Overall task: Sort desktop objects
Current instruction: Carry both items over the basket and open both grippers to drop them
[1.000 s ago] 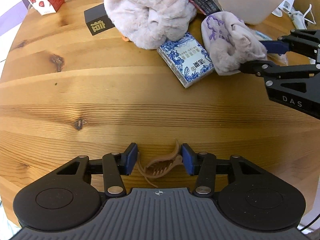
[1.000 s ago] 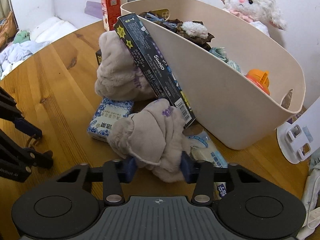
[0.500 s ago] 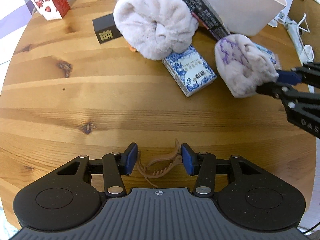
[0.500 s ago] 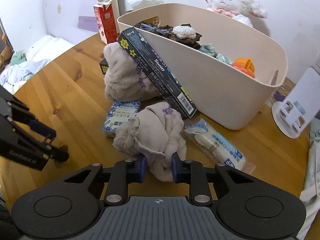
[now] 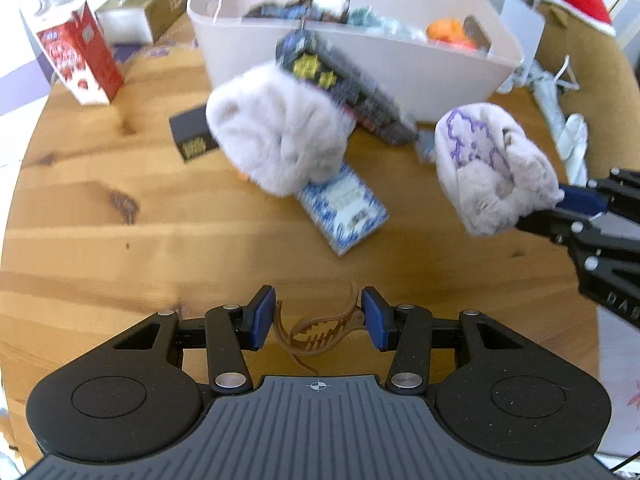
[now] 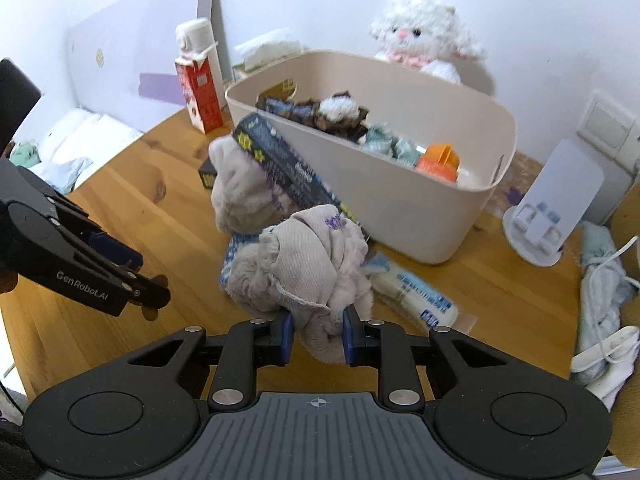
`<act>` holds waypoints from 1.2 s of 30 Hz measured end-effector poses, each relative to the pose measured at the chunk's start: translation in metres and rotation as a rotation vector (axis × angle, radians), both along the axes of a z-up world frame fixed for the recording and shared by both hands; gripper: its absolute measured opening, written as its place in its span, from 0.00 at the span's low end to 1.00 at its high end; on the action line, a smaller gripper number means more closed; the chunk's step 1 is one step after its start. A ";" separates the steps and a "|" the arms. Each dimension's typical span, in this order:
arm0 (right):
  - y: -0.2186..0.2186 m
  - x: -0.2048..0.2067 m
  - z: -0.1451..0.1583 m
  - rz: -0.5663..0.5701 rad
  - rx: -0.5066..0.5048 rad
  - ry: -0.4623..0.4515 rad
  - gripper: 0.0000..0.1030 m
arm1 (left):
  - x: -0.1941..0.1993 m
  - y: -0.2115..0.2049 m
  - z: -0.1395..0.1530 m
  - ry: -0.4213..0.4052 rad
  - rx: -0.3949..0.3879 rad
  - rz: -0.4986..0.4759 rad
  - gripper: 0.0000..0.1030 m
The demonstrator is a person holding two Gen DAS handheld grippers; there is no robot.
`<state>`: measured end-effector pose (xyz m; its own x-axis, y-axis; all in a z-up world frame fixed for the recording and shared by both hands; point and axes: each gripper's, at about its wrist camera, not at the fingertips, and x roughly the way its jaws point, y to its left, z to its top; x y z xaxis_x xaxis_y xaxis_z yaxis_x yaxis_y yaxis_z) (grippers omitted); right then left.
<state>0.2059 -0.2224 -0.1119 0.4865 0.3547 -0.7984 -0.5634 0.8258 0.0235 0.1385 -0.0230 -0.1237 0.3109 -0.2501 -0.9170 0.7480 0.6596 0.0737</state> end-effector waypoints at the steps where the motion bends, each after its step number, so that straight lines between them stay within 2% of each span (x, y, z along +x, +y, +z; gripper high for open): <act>1: 0.001 -0.002 0.004 -0.002 -0.001 -0.011 0.21 | -0.002 -0.003 0.005 -0.012 -0.009 -0.018 0.47; 8: -0.003 -0.003 0.034 -0.037 0.016 -0.086 0.21 | 0.000 -0.015 0.031 -0.094 -0.063 -0.126 0.47; 9: -0.004 -0.003 0.038 -0.043 0.018 -0.096 0.21 | 0.001 -0.018 0.033 -0.120 -0.066 -0.206 0.47; 16: -0.017 0.008 0.059 -0.094 0.022 -0.156 0.21 | 0.012 -0.034 0.060 -0.172 -0.111 -0.232 0.47; 20: -0.024 0.016 0.068 -0.129 0.026 -0.187 0.21 | 0.022 -0.047 0.078 -0.233 -0.138 -0.251 0.47; 27: -0.032 0.036 0.081 -0.173 0.024 -0.231 0.21 | 0.043 -0.071 0.107 -0.310 -0.188 -0.323 0.47; 36: -0.027 0.067 0.088 -0.181 0.012 -0.275 0.21 | 0.053 -0.106 0.117 -0.338 -0.215 -0.389 0.47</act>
<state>0.2724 -0.2491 -0.0241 0.7394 0.2516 -0.6245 -0.3941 0.9138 -0.0985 0.1910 -0.1294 -0.0062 0.4265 -0.5756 -0.6977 0.8973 0.3661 0.2465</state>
